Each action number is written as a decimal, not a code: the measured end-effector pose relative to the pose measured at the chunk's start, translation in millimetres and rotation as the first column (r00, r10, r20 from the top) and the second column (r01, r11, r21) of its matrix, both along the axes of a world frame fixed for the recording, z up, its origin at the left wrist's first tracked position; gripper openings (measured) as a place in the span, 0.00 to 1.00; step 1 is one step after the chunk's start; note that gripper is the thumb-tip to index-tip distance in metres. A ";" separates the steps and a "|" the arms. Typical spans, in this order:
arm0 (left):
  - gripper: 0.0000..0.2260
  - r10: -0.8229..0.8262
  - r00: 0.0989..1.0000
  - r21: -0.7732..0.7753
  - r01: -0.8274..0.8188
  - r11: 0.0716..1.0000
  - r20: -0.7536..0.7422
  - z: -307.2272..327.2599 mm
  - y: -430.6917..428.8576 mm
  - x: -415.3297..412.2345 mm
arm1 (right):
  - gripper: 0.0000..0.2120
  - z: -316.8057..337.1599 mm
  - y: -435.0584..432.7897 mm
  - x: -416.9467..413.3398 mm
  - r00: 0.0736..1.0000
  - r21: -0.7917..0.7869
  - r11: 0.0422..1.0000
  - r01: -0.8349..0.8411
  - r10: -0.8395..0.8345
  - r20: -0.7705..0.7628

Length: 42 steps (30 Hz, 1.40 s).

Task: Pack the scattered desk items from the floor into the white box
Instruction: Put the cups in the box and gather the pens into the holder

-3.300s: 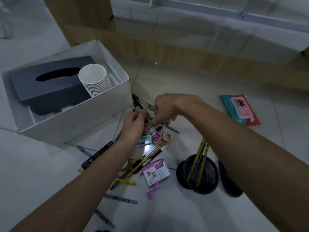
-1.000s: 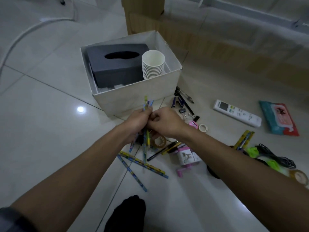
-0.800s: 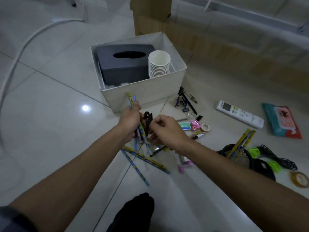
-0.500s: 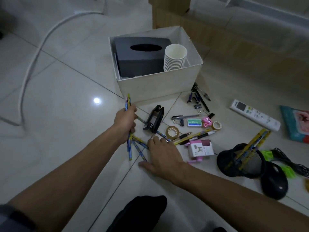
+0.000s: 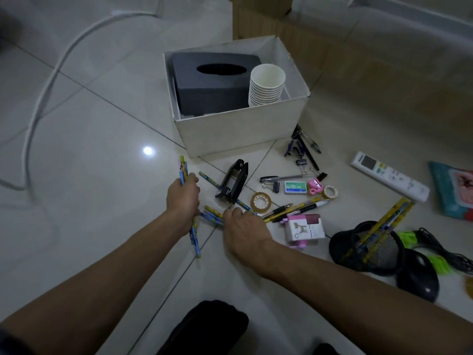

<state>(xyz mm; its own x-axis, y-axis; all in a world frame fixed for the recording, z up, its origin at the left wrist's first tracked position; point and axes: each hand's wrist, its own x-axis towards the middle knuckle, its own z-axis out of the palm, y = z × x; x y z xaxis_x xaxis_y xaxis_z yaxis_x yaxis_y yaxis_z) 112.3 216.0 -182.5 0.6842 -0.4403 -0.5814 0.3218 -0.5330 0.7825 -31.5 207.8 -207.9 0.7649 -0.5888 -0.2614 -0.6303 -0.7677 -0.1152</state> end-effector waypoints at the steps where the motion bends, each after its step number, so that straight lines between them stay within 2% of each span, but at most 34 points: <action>1: 0.11 0.012 0.999 -0.016 -0.011 1.000 0.050 -1.4 -2.0 -2.1 | 0.12 5.7 -1.9 -3.6 1.000 0.038 0.999 -0.013 0.012 0.024; 3: 0.13 0.049 0.988 -0.081 -0.037 0.996 0.146 -0.7 -7.2 -8.2 | 0.11 19.0 -7.2 -12.1 0.994 0.106 0.994 -0.021 0.009 0.112; 5: 0.13 0.110 0.970 -0.199 -0.066 0.978 0.217 8.5 -13.5 -18.6 | 0.08 29.7 -13.9 -20.9 0.976 0.184 0.983 0.024 -0.063 0.210; 7: 0.12 0.142 0.944 -0.297 -0.049 0.954 0.299 22.7 -19.0 -31.9 | 0.07 36.1 -20.3 -26.7 0.947 0.277 0.955 0.109 -0.185 0.264; 9: 0.10 0.132 0.930 -0.355 -0.002 0.935 0.343 33.4 -24.2 -44.2 | 0.06 41.7 -27.4 -30.8 0.869 0.426 0.877 0.220 -0.375 0.323; 11: 0.10 0.031 0.956 -0.353 0.077 0.932 0.291 36.7 -30.0 -52.4 | 0.07 47.5 -33.6 -33.3 0.738 0.559 0.776 0.291 -0.554 0.385; 12: 0.13 -0.066 0.965 -0.311 0.146 0.939 0.253 38.3 -32.9 -56.4 | 0.06 50.8 -35.7 -33.3 0.697 0.586 0.754 0.298 -0.591 0.406; 14: 0.19 -0.265 0.950 -0.207 0.295 0.933 0.163 35.5 -38.4 -65.9 | 0.05 57.3 -38.6 -30.1 0.686 0.599 0.752 0.273 -0.589 0.427; 15: 0.19 -0.308 0.944 -0.174 0.325 0.930 0.118 30.7 -41.0 -69.1 | 0.08 58.9 -38.8 -27.4 0.685 0.613 0.748 0.254 -0.587 0.432; 17: 0.16 -0.283 0.959 -0.131 0.283 0.950 0.023 21.3 -47.7 -68.5 | 0.13 59.6 -38.2 -22.3 0.653 0.708 0.669 0.225 -0.643 0.401; 19: 0.15 -0.173 0.984 -0.124 0.166 0.978 -0.052 16.4 -52.3 -61.0 | 0.17 56.3 -36.8 -20.7 0.587 0.840 0.519 0.156 -0.733 0.344; 21: 0.15 -0.039 0.996 -0.155 0.027 0.988 -0.076 19.0 -55.5 -51.0 | 0.15 50.8 -38.5 -22.1 0.443 0.909 0.392 0.140 -0.846 0.296; 22: 0.15 0.015 0.999 -0.161 -0.021 0.987 -0.041 21.9 -56.4 -45.8 | 0.13 47.5 -40.7 -24.2 0.369 0.907 0.375 0.190 -0.884 0.288; 23: 0.16 0.047 0.999 -0.165 -0.045 0.985 0.011 25.2 -56.6 -40.8 | 0.10 43.3 -43.8 -26.0 0.342 0.861 0.425 0.279 -0.882 0.325; 24: 0.16 0.068 0.997 -0.173 -0.059 0.983 0.047 28.4 -57.0 -36.3 | 0.08 36.9 -47.4 -28.2 0.402 0.758 0.541 0.364 -0.825 0.396; 25: 0.16 0.082 0.996 -0.195 -0.072 0.978 0.041 29.7 -57.3 -32.3 | 0.06 30.0 -50.1 -29.3 0.541 0.613 0.681 0.400 -0.715 0.443; 26: 0.16 0.086 0.996 -0.216 -0.085 0.973 -0.004 30.7 -58.0 -29.8 | 0.06 22.7 -51.1 -28.0 0.695 0.466 0.800 0.378 -0.578 0.428; 27: 0.15 0.079 0.995 -0.231 -0.091 0.969 -0.060 32.7 -58.2 -29.0 | 0.06 18.4 -50.8 -24.8 0.823 0.342 0.880 0.329 -0.445 0.354; 28: 0.14 0.064 0.993 -0.230 -0.085 0.969 -0.098 33.4 -58.3 -28.6 | 0.08 14.4 -49.9 -20.8 0.902 0.240 0.931 0.274 -0.335 0.271; 29: 0.13 0.037 0.993 -0.210 -0.060 0.976 -0.110 32.8 -57.8 -28.9 | 0.10 12.9 -48.4 -16.1 0.947 0.152 0.964 0.220 -0.248 0.203; 31: 0.14 -0.026 0.992 -0.167 0.005 0.986 -0.127 29.8 -55.4 -29.8 | 0.10 15.9 -45.6 -8.1 0.981 0.066 0.986 0.153 -0.160 0.113; 33: 0.16 -0.073 0.983 -0.140 0.049 0.989 -0.168 28.9 -52.6 -30.3 | 0.08 18.5 -45.7 -5.7 0.969 0.111 0.971 0.210 -0.222 0.112; 35: 0.17 -0.080 0.980 -0.111 0.060 0.992 -0.180 28.3 -50.3 -29.6 | 0.07 23.6 -49.0 -8.4 0.905 0.328 0.872 0.364 -0.414 0.097; 36: 0.18 -0.073 0.984 -0.105 0.056 0.993 -0.165 27.4 -49.8 -28.7 | 0.07 27.8 -50.3 -10.8 0.859 0.484 0.768 0.419 -0.508 0.062; 38: 0.19 -0.071 0.994 -0.090 0.064 0.994 -0.077 24.4 -47.9 -28.2 | 0.08 40.8 -48.3 -16.5 0.786 0.758 0.476 0.445 -0.614 -0.076; 39: 0.20 -0.090 0.996 -0.070 0.088 0.994 -0.015 22.2 -46.8 -28.4 | 0.07 48.0 -45.9 -20.7 0.763 0.839 0.317 0.442 -0.624 -0.166; 41: 0.19 -0.136 0.987 -0.030 0.139 0.990 0.087 17.7 -45.1 -30.0 | 0.04 64.5 -41.5 -32.3 0.755 0.915 0.065 0.397 -0.590 -0.286; 42: 0.20 -0.153 0.980 -0.024 0.157 0.987 0.127 16.7 -45.0 -31.8 | 0.04 72.5 -40.7 -39.1 0.768 0.931 -0.013 0.365 -0.561 -0.309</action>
<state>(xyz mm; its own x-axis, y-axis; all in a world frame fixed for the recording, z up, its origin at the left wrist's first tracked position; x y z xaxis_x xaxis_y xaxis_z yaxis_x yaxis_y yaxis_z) 80.5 171.0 -165.8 0.6720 -0.5644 -0.4794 0.1369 -0.5416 0.8294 -70.6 167.1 -135.4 0.5100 -0.2053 -0.8353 -0.7035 0.4594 -0.5424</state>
